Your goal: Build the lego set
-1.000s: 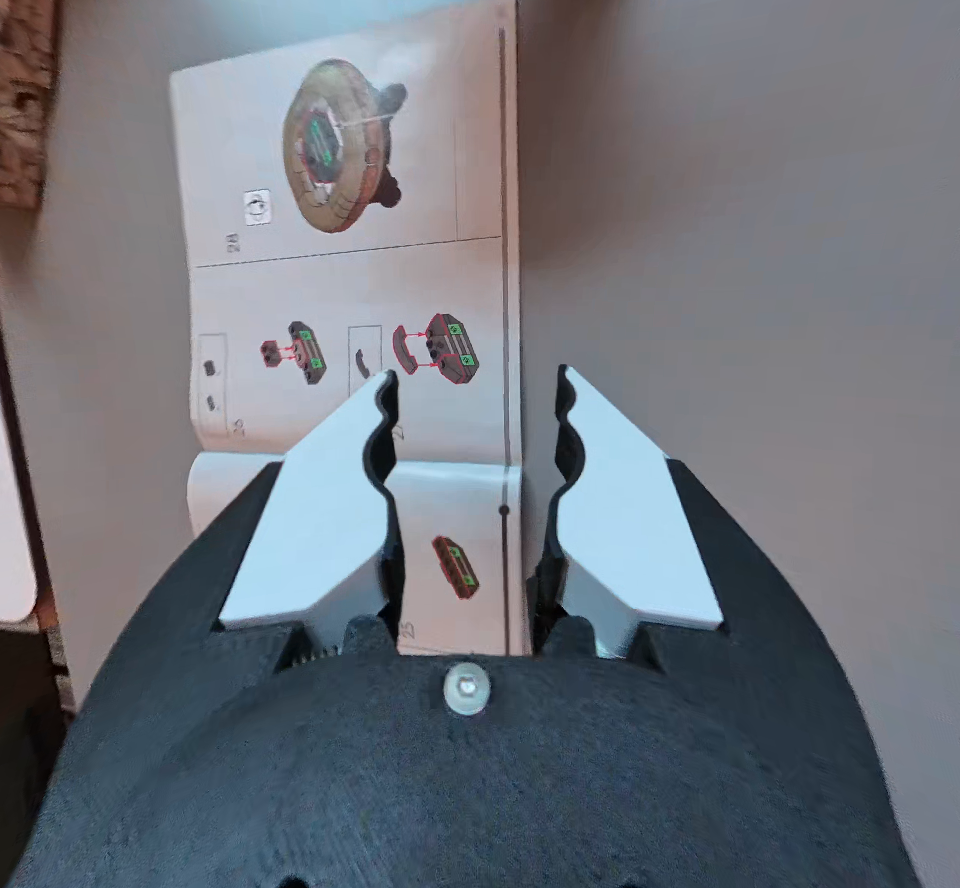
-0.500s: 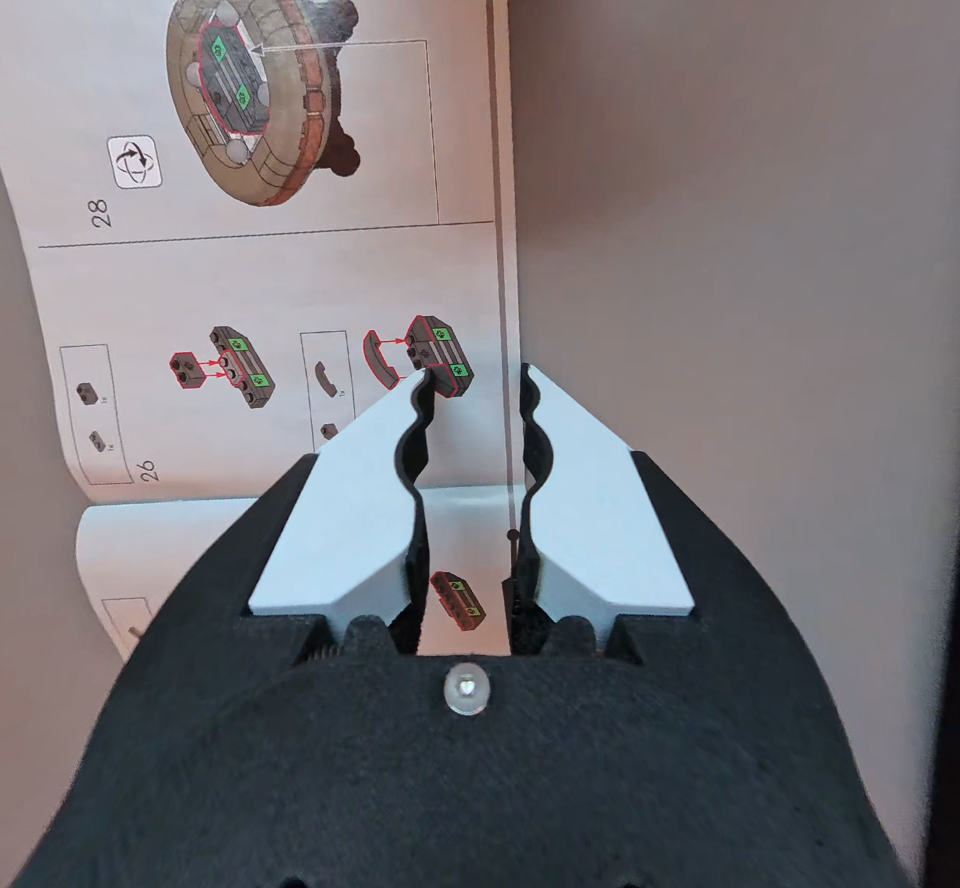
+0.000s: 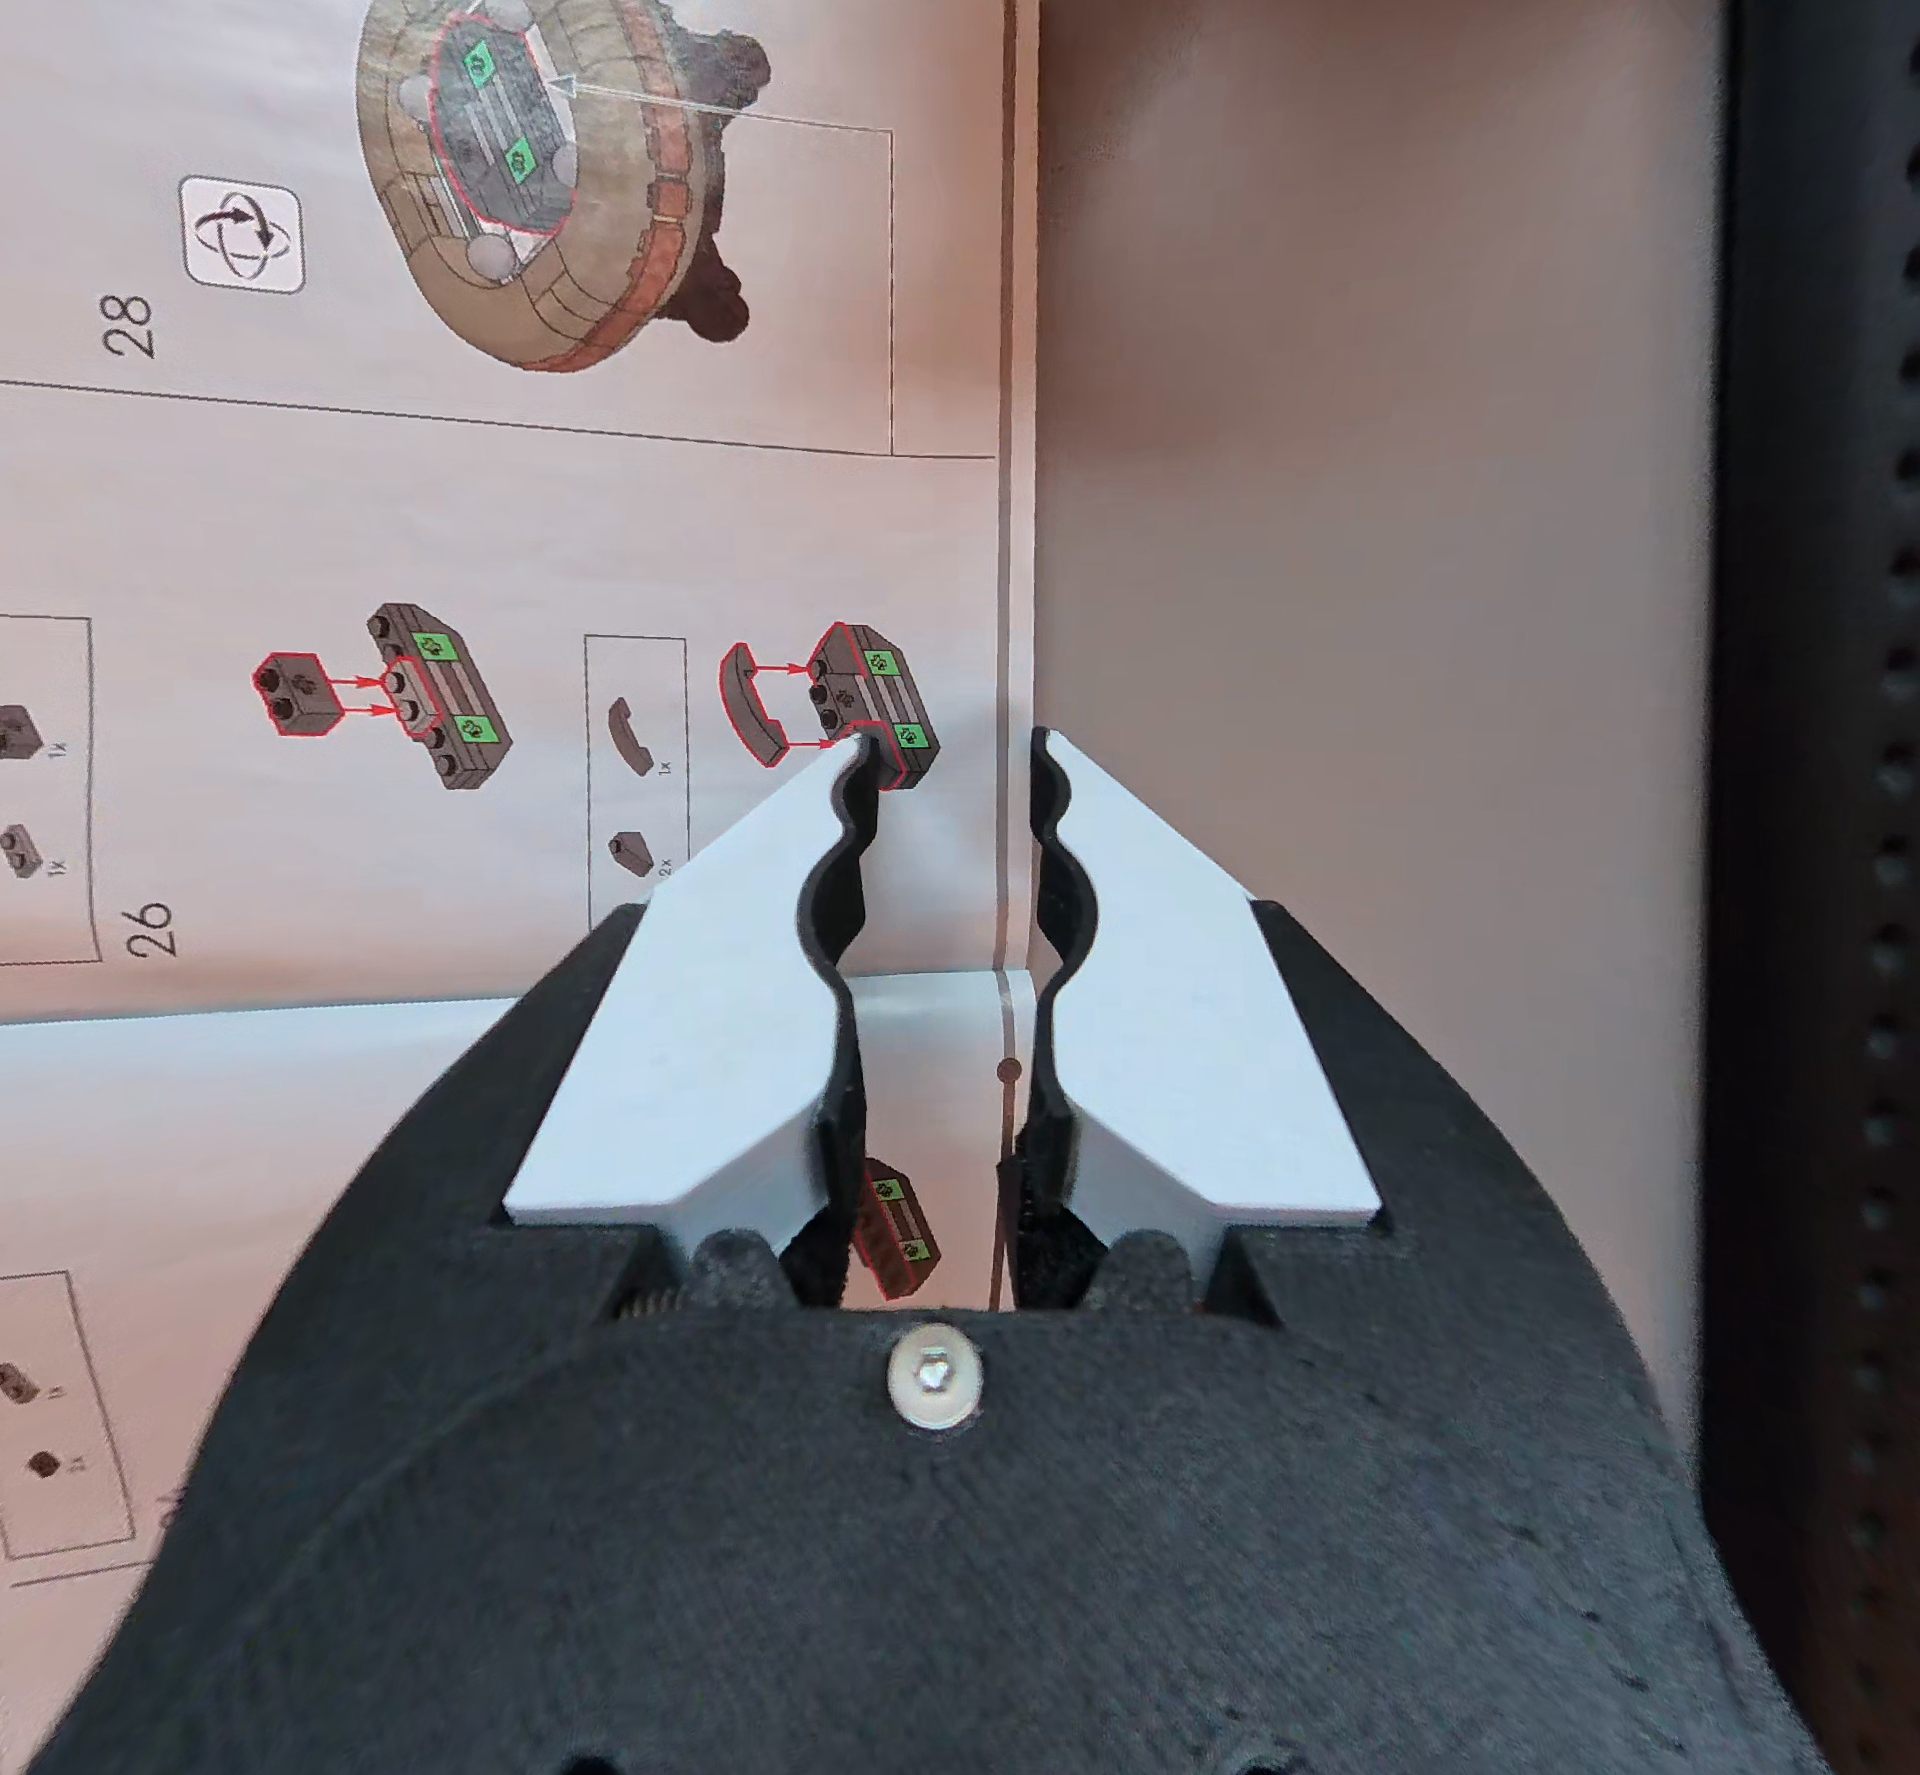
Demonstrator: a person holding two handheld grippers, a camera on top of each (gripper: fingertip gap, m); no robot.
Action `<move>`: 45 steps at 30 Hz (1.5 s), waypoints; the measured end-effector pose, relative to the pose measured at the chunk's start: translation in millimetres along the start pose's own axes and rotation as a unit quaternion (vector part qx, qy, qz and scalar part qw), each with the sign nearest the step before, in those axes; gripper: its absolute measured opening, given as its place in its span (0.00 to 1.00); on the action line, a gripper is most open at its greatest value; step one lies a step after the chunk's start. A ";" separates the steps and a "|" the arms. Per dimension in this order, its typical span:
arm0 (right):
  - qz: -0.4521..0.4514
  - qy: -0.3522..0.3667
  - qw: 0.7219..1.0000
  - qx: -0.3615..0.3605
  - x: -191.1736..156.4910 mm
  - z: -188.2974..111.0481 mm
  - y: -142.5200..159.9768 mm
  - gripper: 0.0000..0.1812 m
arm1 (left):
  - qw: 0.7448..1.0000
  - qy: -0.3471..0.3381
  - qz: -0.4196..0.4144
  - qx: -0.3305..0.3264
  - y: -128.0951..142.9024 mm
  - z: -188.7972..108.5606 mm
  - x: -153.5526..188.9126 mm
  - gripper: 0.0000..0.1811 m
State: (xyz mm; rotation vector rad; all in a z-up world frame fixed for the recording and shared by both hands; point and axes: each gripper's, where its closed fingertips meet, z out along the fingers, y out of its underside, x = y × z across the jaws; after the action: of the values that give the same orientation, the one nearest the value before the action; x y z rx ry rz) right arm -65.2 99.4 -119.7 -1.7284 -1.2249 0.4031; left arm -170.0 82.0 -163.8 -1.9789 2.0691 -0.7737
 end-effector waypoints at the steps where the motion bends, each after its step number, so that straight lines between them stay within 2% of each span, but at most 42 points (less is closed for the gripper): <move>1: -0.004 -0.009 1.000 -0.006 -3.6 0.3 1.4 0.25 | 1.000 0.002 -0.001 0.001 0.0 -0.1 0.0 0.15; 6: 0.003 -0.069 0.997 -0.034 -23.0 0.4 10.3 0.26 | 1.000 0.007 -0.001 0.006 0.0 -0.4 0.0 0.15; 10: 0.008 -0.077 0.995 -0.058 -25.4 1.2 19.1 0.26 | 1.000 0.010 -0.004 0.012 -0.1 -0.6 0.0 0.15; 15: 0.021 -0.064 0.994 -0.088 -21.5 -1.5 27.2 0.26 | 1.000 0.013 -0.006 0.020 -0.1 -0.8 -0.2 0.15; 21: 0.045 -0.064 0.994 -0.081 -20.5 -5.5 21.9 0.25 | 0.999 0.024 -0.014 0.031 -0.4 -1.2 -0.3 0.15; 32: 0.013 -0.056 0.992 -0.110 -23.5 -1.6 28.7 0.24 | 0.998 0.041 -0.020 0.040 -0.6 -1.6 -0.8 0.15; 41: 0.025 -0.032 0.995 -0.090 -12.2 -8.2 21.4 0.23 | 0.998 0.041 -0.019 0.041 -0.8 -1.5 -0.9 0.15; 45: 0.024 -0.045 0.994 -0.097 -16.6 -5.4 25.5 0.22 | 0.998 0.041 -0.019 0.040 -0.7 -1.4 -0.9 0.15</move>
State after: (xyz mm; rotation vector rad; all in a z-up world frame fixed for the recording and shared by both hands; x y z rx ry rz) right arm -54.8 81.1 -142.2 -1.9250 -1.3251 0.4053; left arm -169.9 83.2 -162.5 -1.9800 2.0153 -0.9458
